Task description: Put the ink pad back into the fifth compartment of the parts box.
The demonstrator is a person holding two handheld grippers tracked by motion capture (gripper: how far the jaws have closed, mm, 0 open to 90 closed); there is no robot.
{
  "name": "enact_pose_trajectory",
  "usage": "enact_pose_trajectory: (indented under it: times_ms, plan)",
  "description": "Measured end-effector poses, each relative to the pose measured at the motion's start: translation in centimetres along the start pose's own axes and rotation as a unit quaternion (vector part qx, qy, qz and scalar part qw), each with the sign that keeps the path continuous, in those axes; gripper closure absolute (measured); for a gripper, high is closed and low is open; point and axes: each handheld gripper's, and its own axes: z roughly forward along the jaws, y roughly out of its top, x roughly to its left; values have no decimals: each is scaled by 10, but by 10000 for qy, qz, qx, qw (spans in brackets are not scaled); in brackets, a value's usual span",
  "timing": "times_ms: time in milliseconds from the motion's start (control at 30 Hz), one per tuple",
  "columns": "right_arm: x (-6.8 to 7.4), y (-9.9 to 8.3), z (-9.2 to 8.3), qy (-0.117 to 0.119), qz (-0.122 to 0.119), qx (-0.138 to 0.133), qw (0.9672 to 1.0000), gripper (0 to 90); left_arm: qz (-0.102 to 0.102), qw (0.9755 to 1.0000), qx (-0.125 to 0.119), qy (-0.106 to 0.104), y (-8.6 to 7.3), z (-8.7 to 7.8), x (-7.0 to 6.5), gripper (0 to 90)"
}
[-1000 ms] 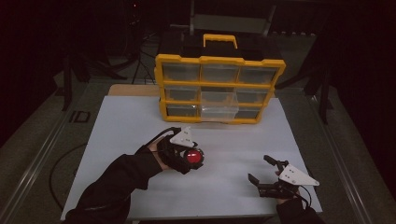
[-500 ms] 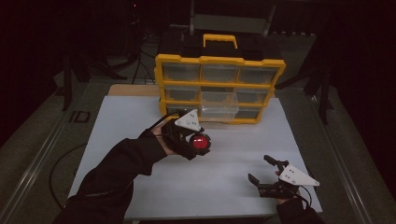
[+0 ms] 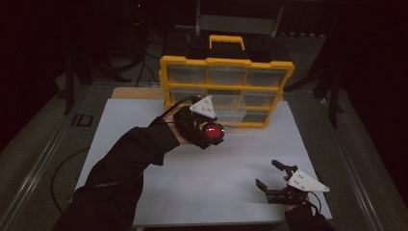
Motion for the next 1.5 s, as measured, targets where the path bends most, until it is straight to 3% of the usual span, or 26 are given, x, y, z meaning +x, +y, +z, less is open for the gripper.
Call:
enact_pose_trajectory:
  times_ms: [400,733,1067,1400,1500]
  plan:
    - [0,0,0,15,11,-10,10000,96,-55,10000,26,17,21,2,24,308]
    - [0,0,0,38,12,-17,10000,96,-227,9997,-8,84,37,6,49,308]
    - [0,1,-1,61,2,-31,10000,96,-525,9985,-79,119,38,22,68,307]
    - [-1,0,-1,82,24,-39,10000,96,-984,9943,-180,363,33,41,86,307]
    - [-1,0,-1,91,33,-46,9999,96,-1012,9939,-164,402,29,46,90,308]
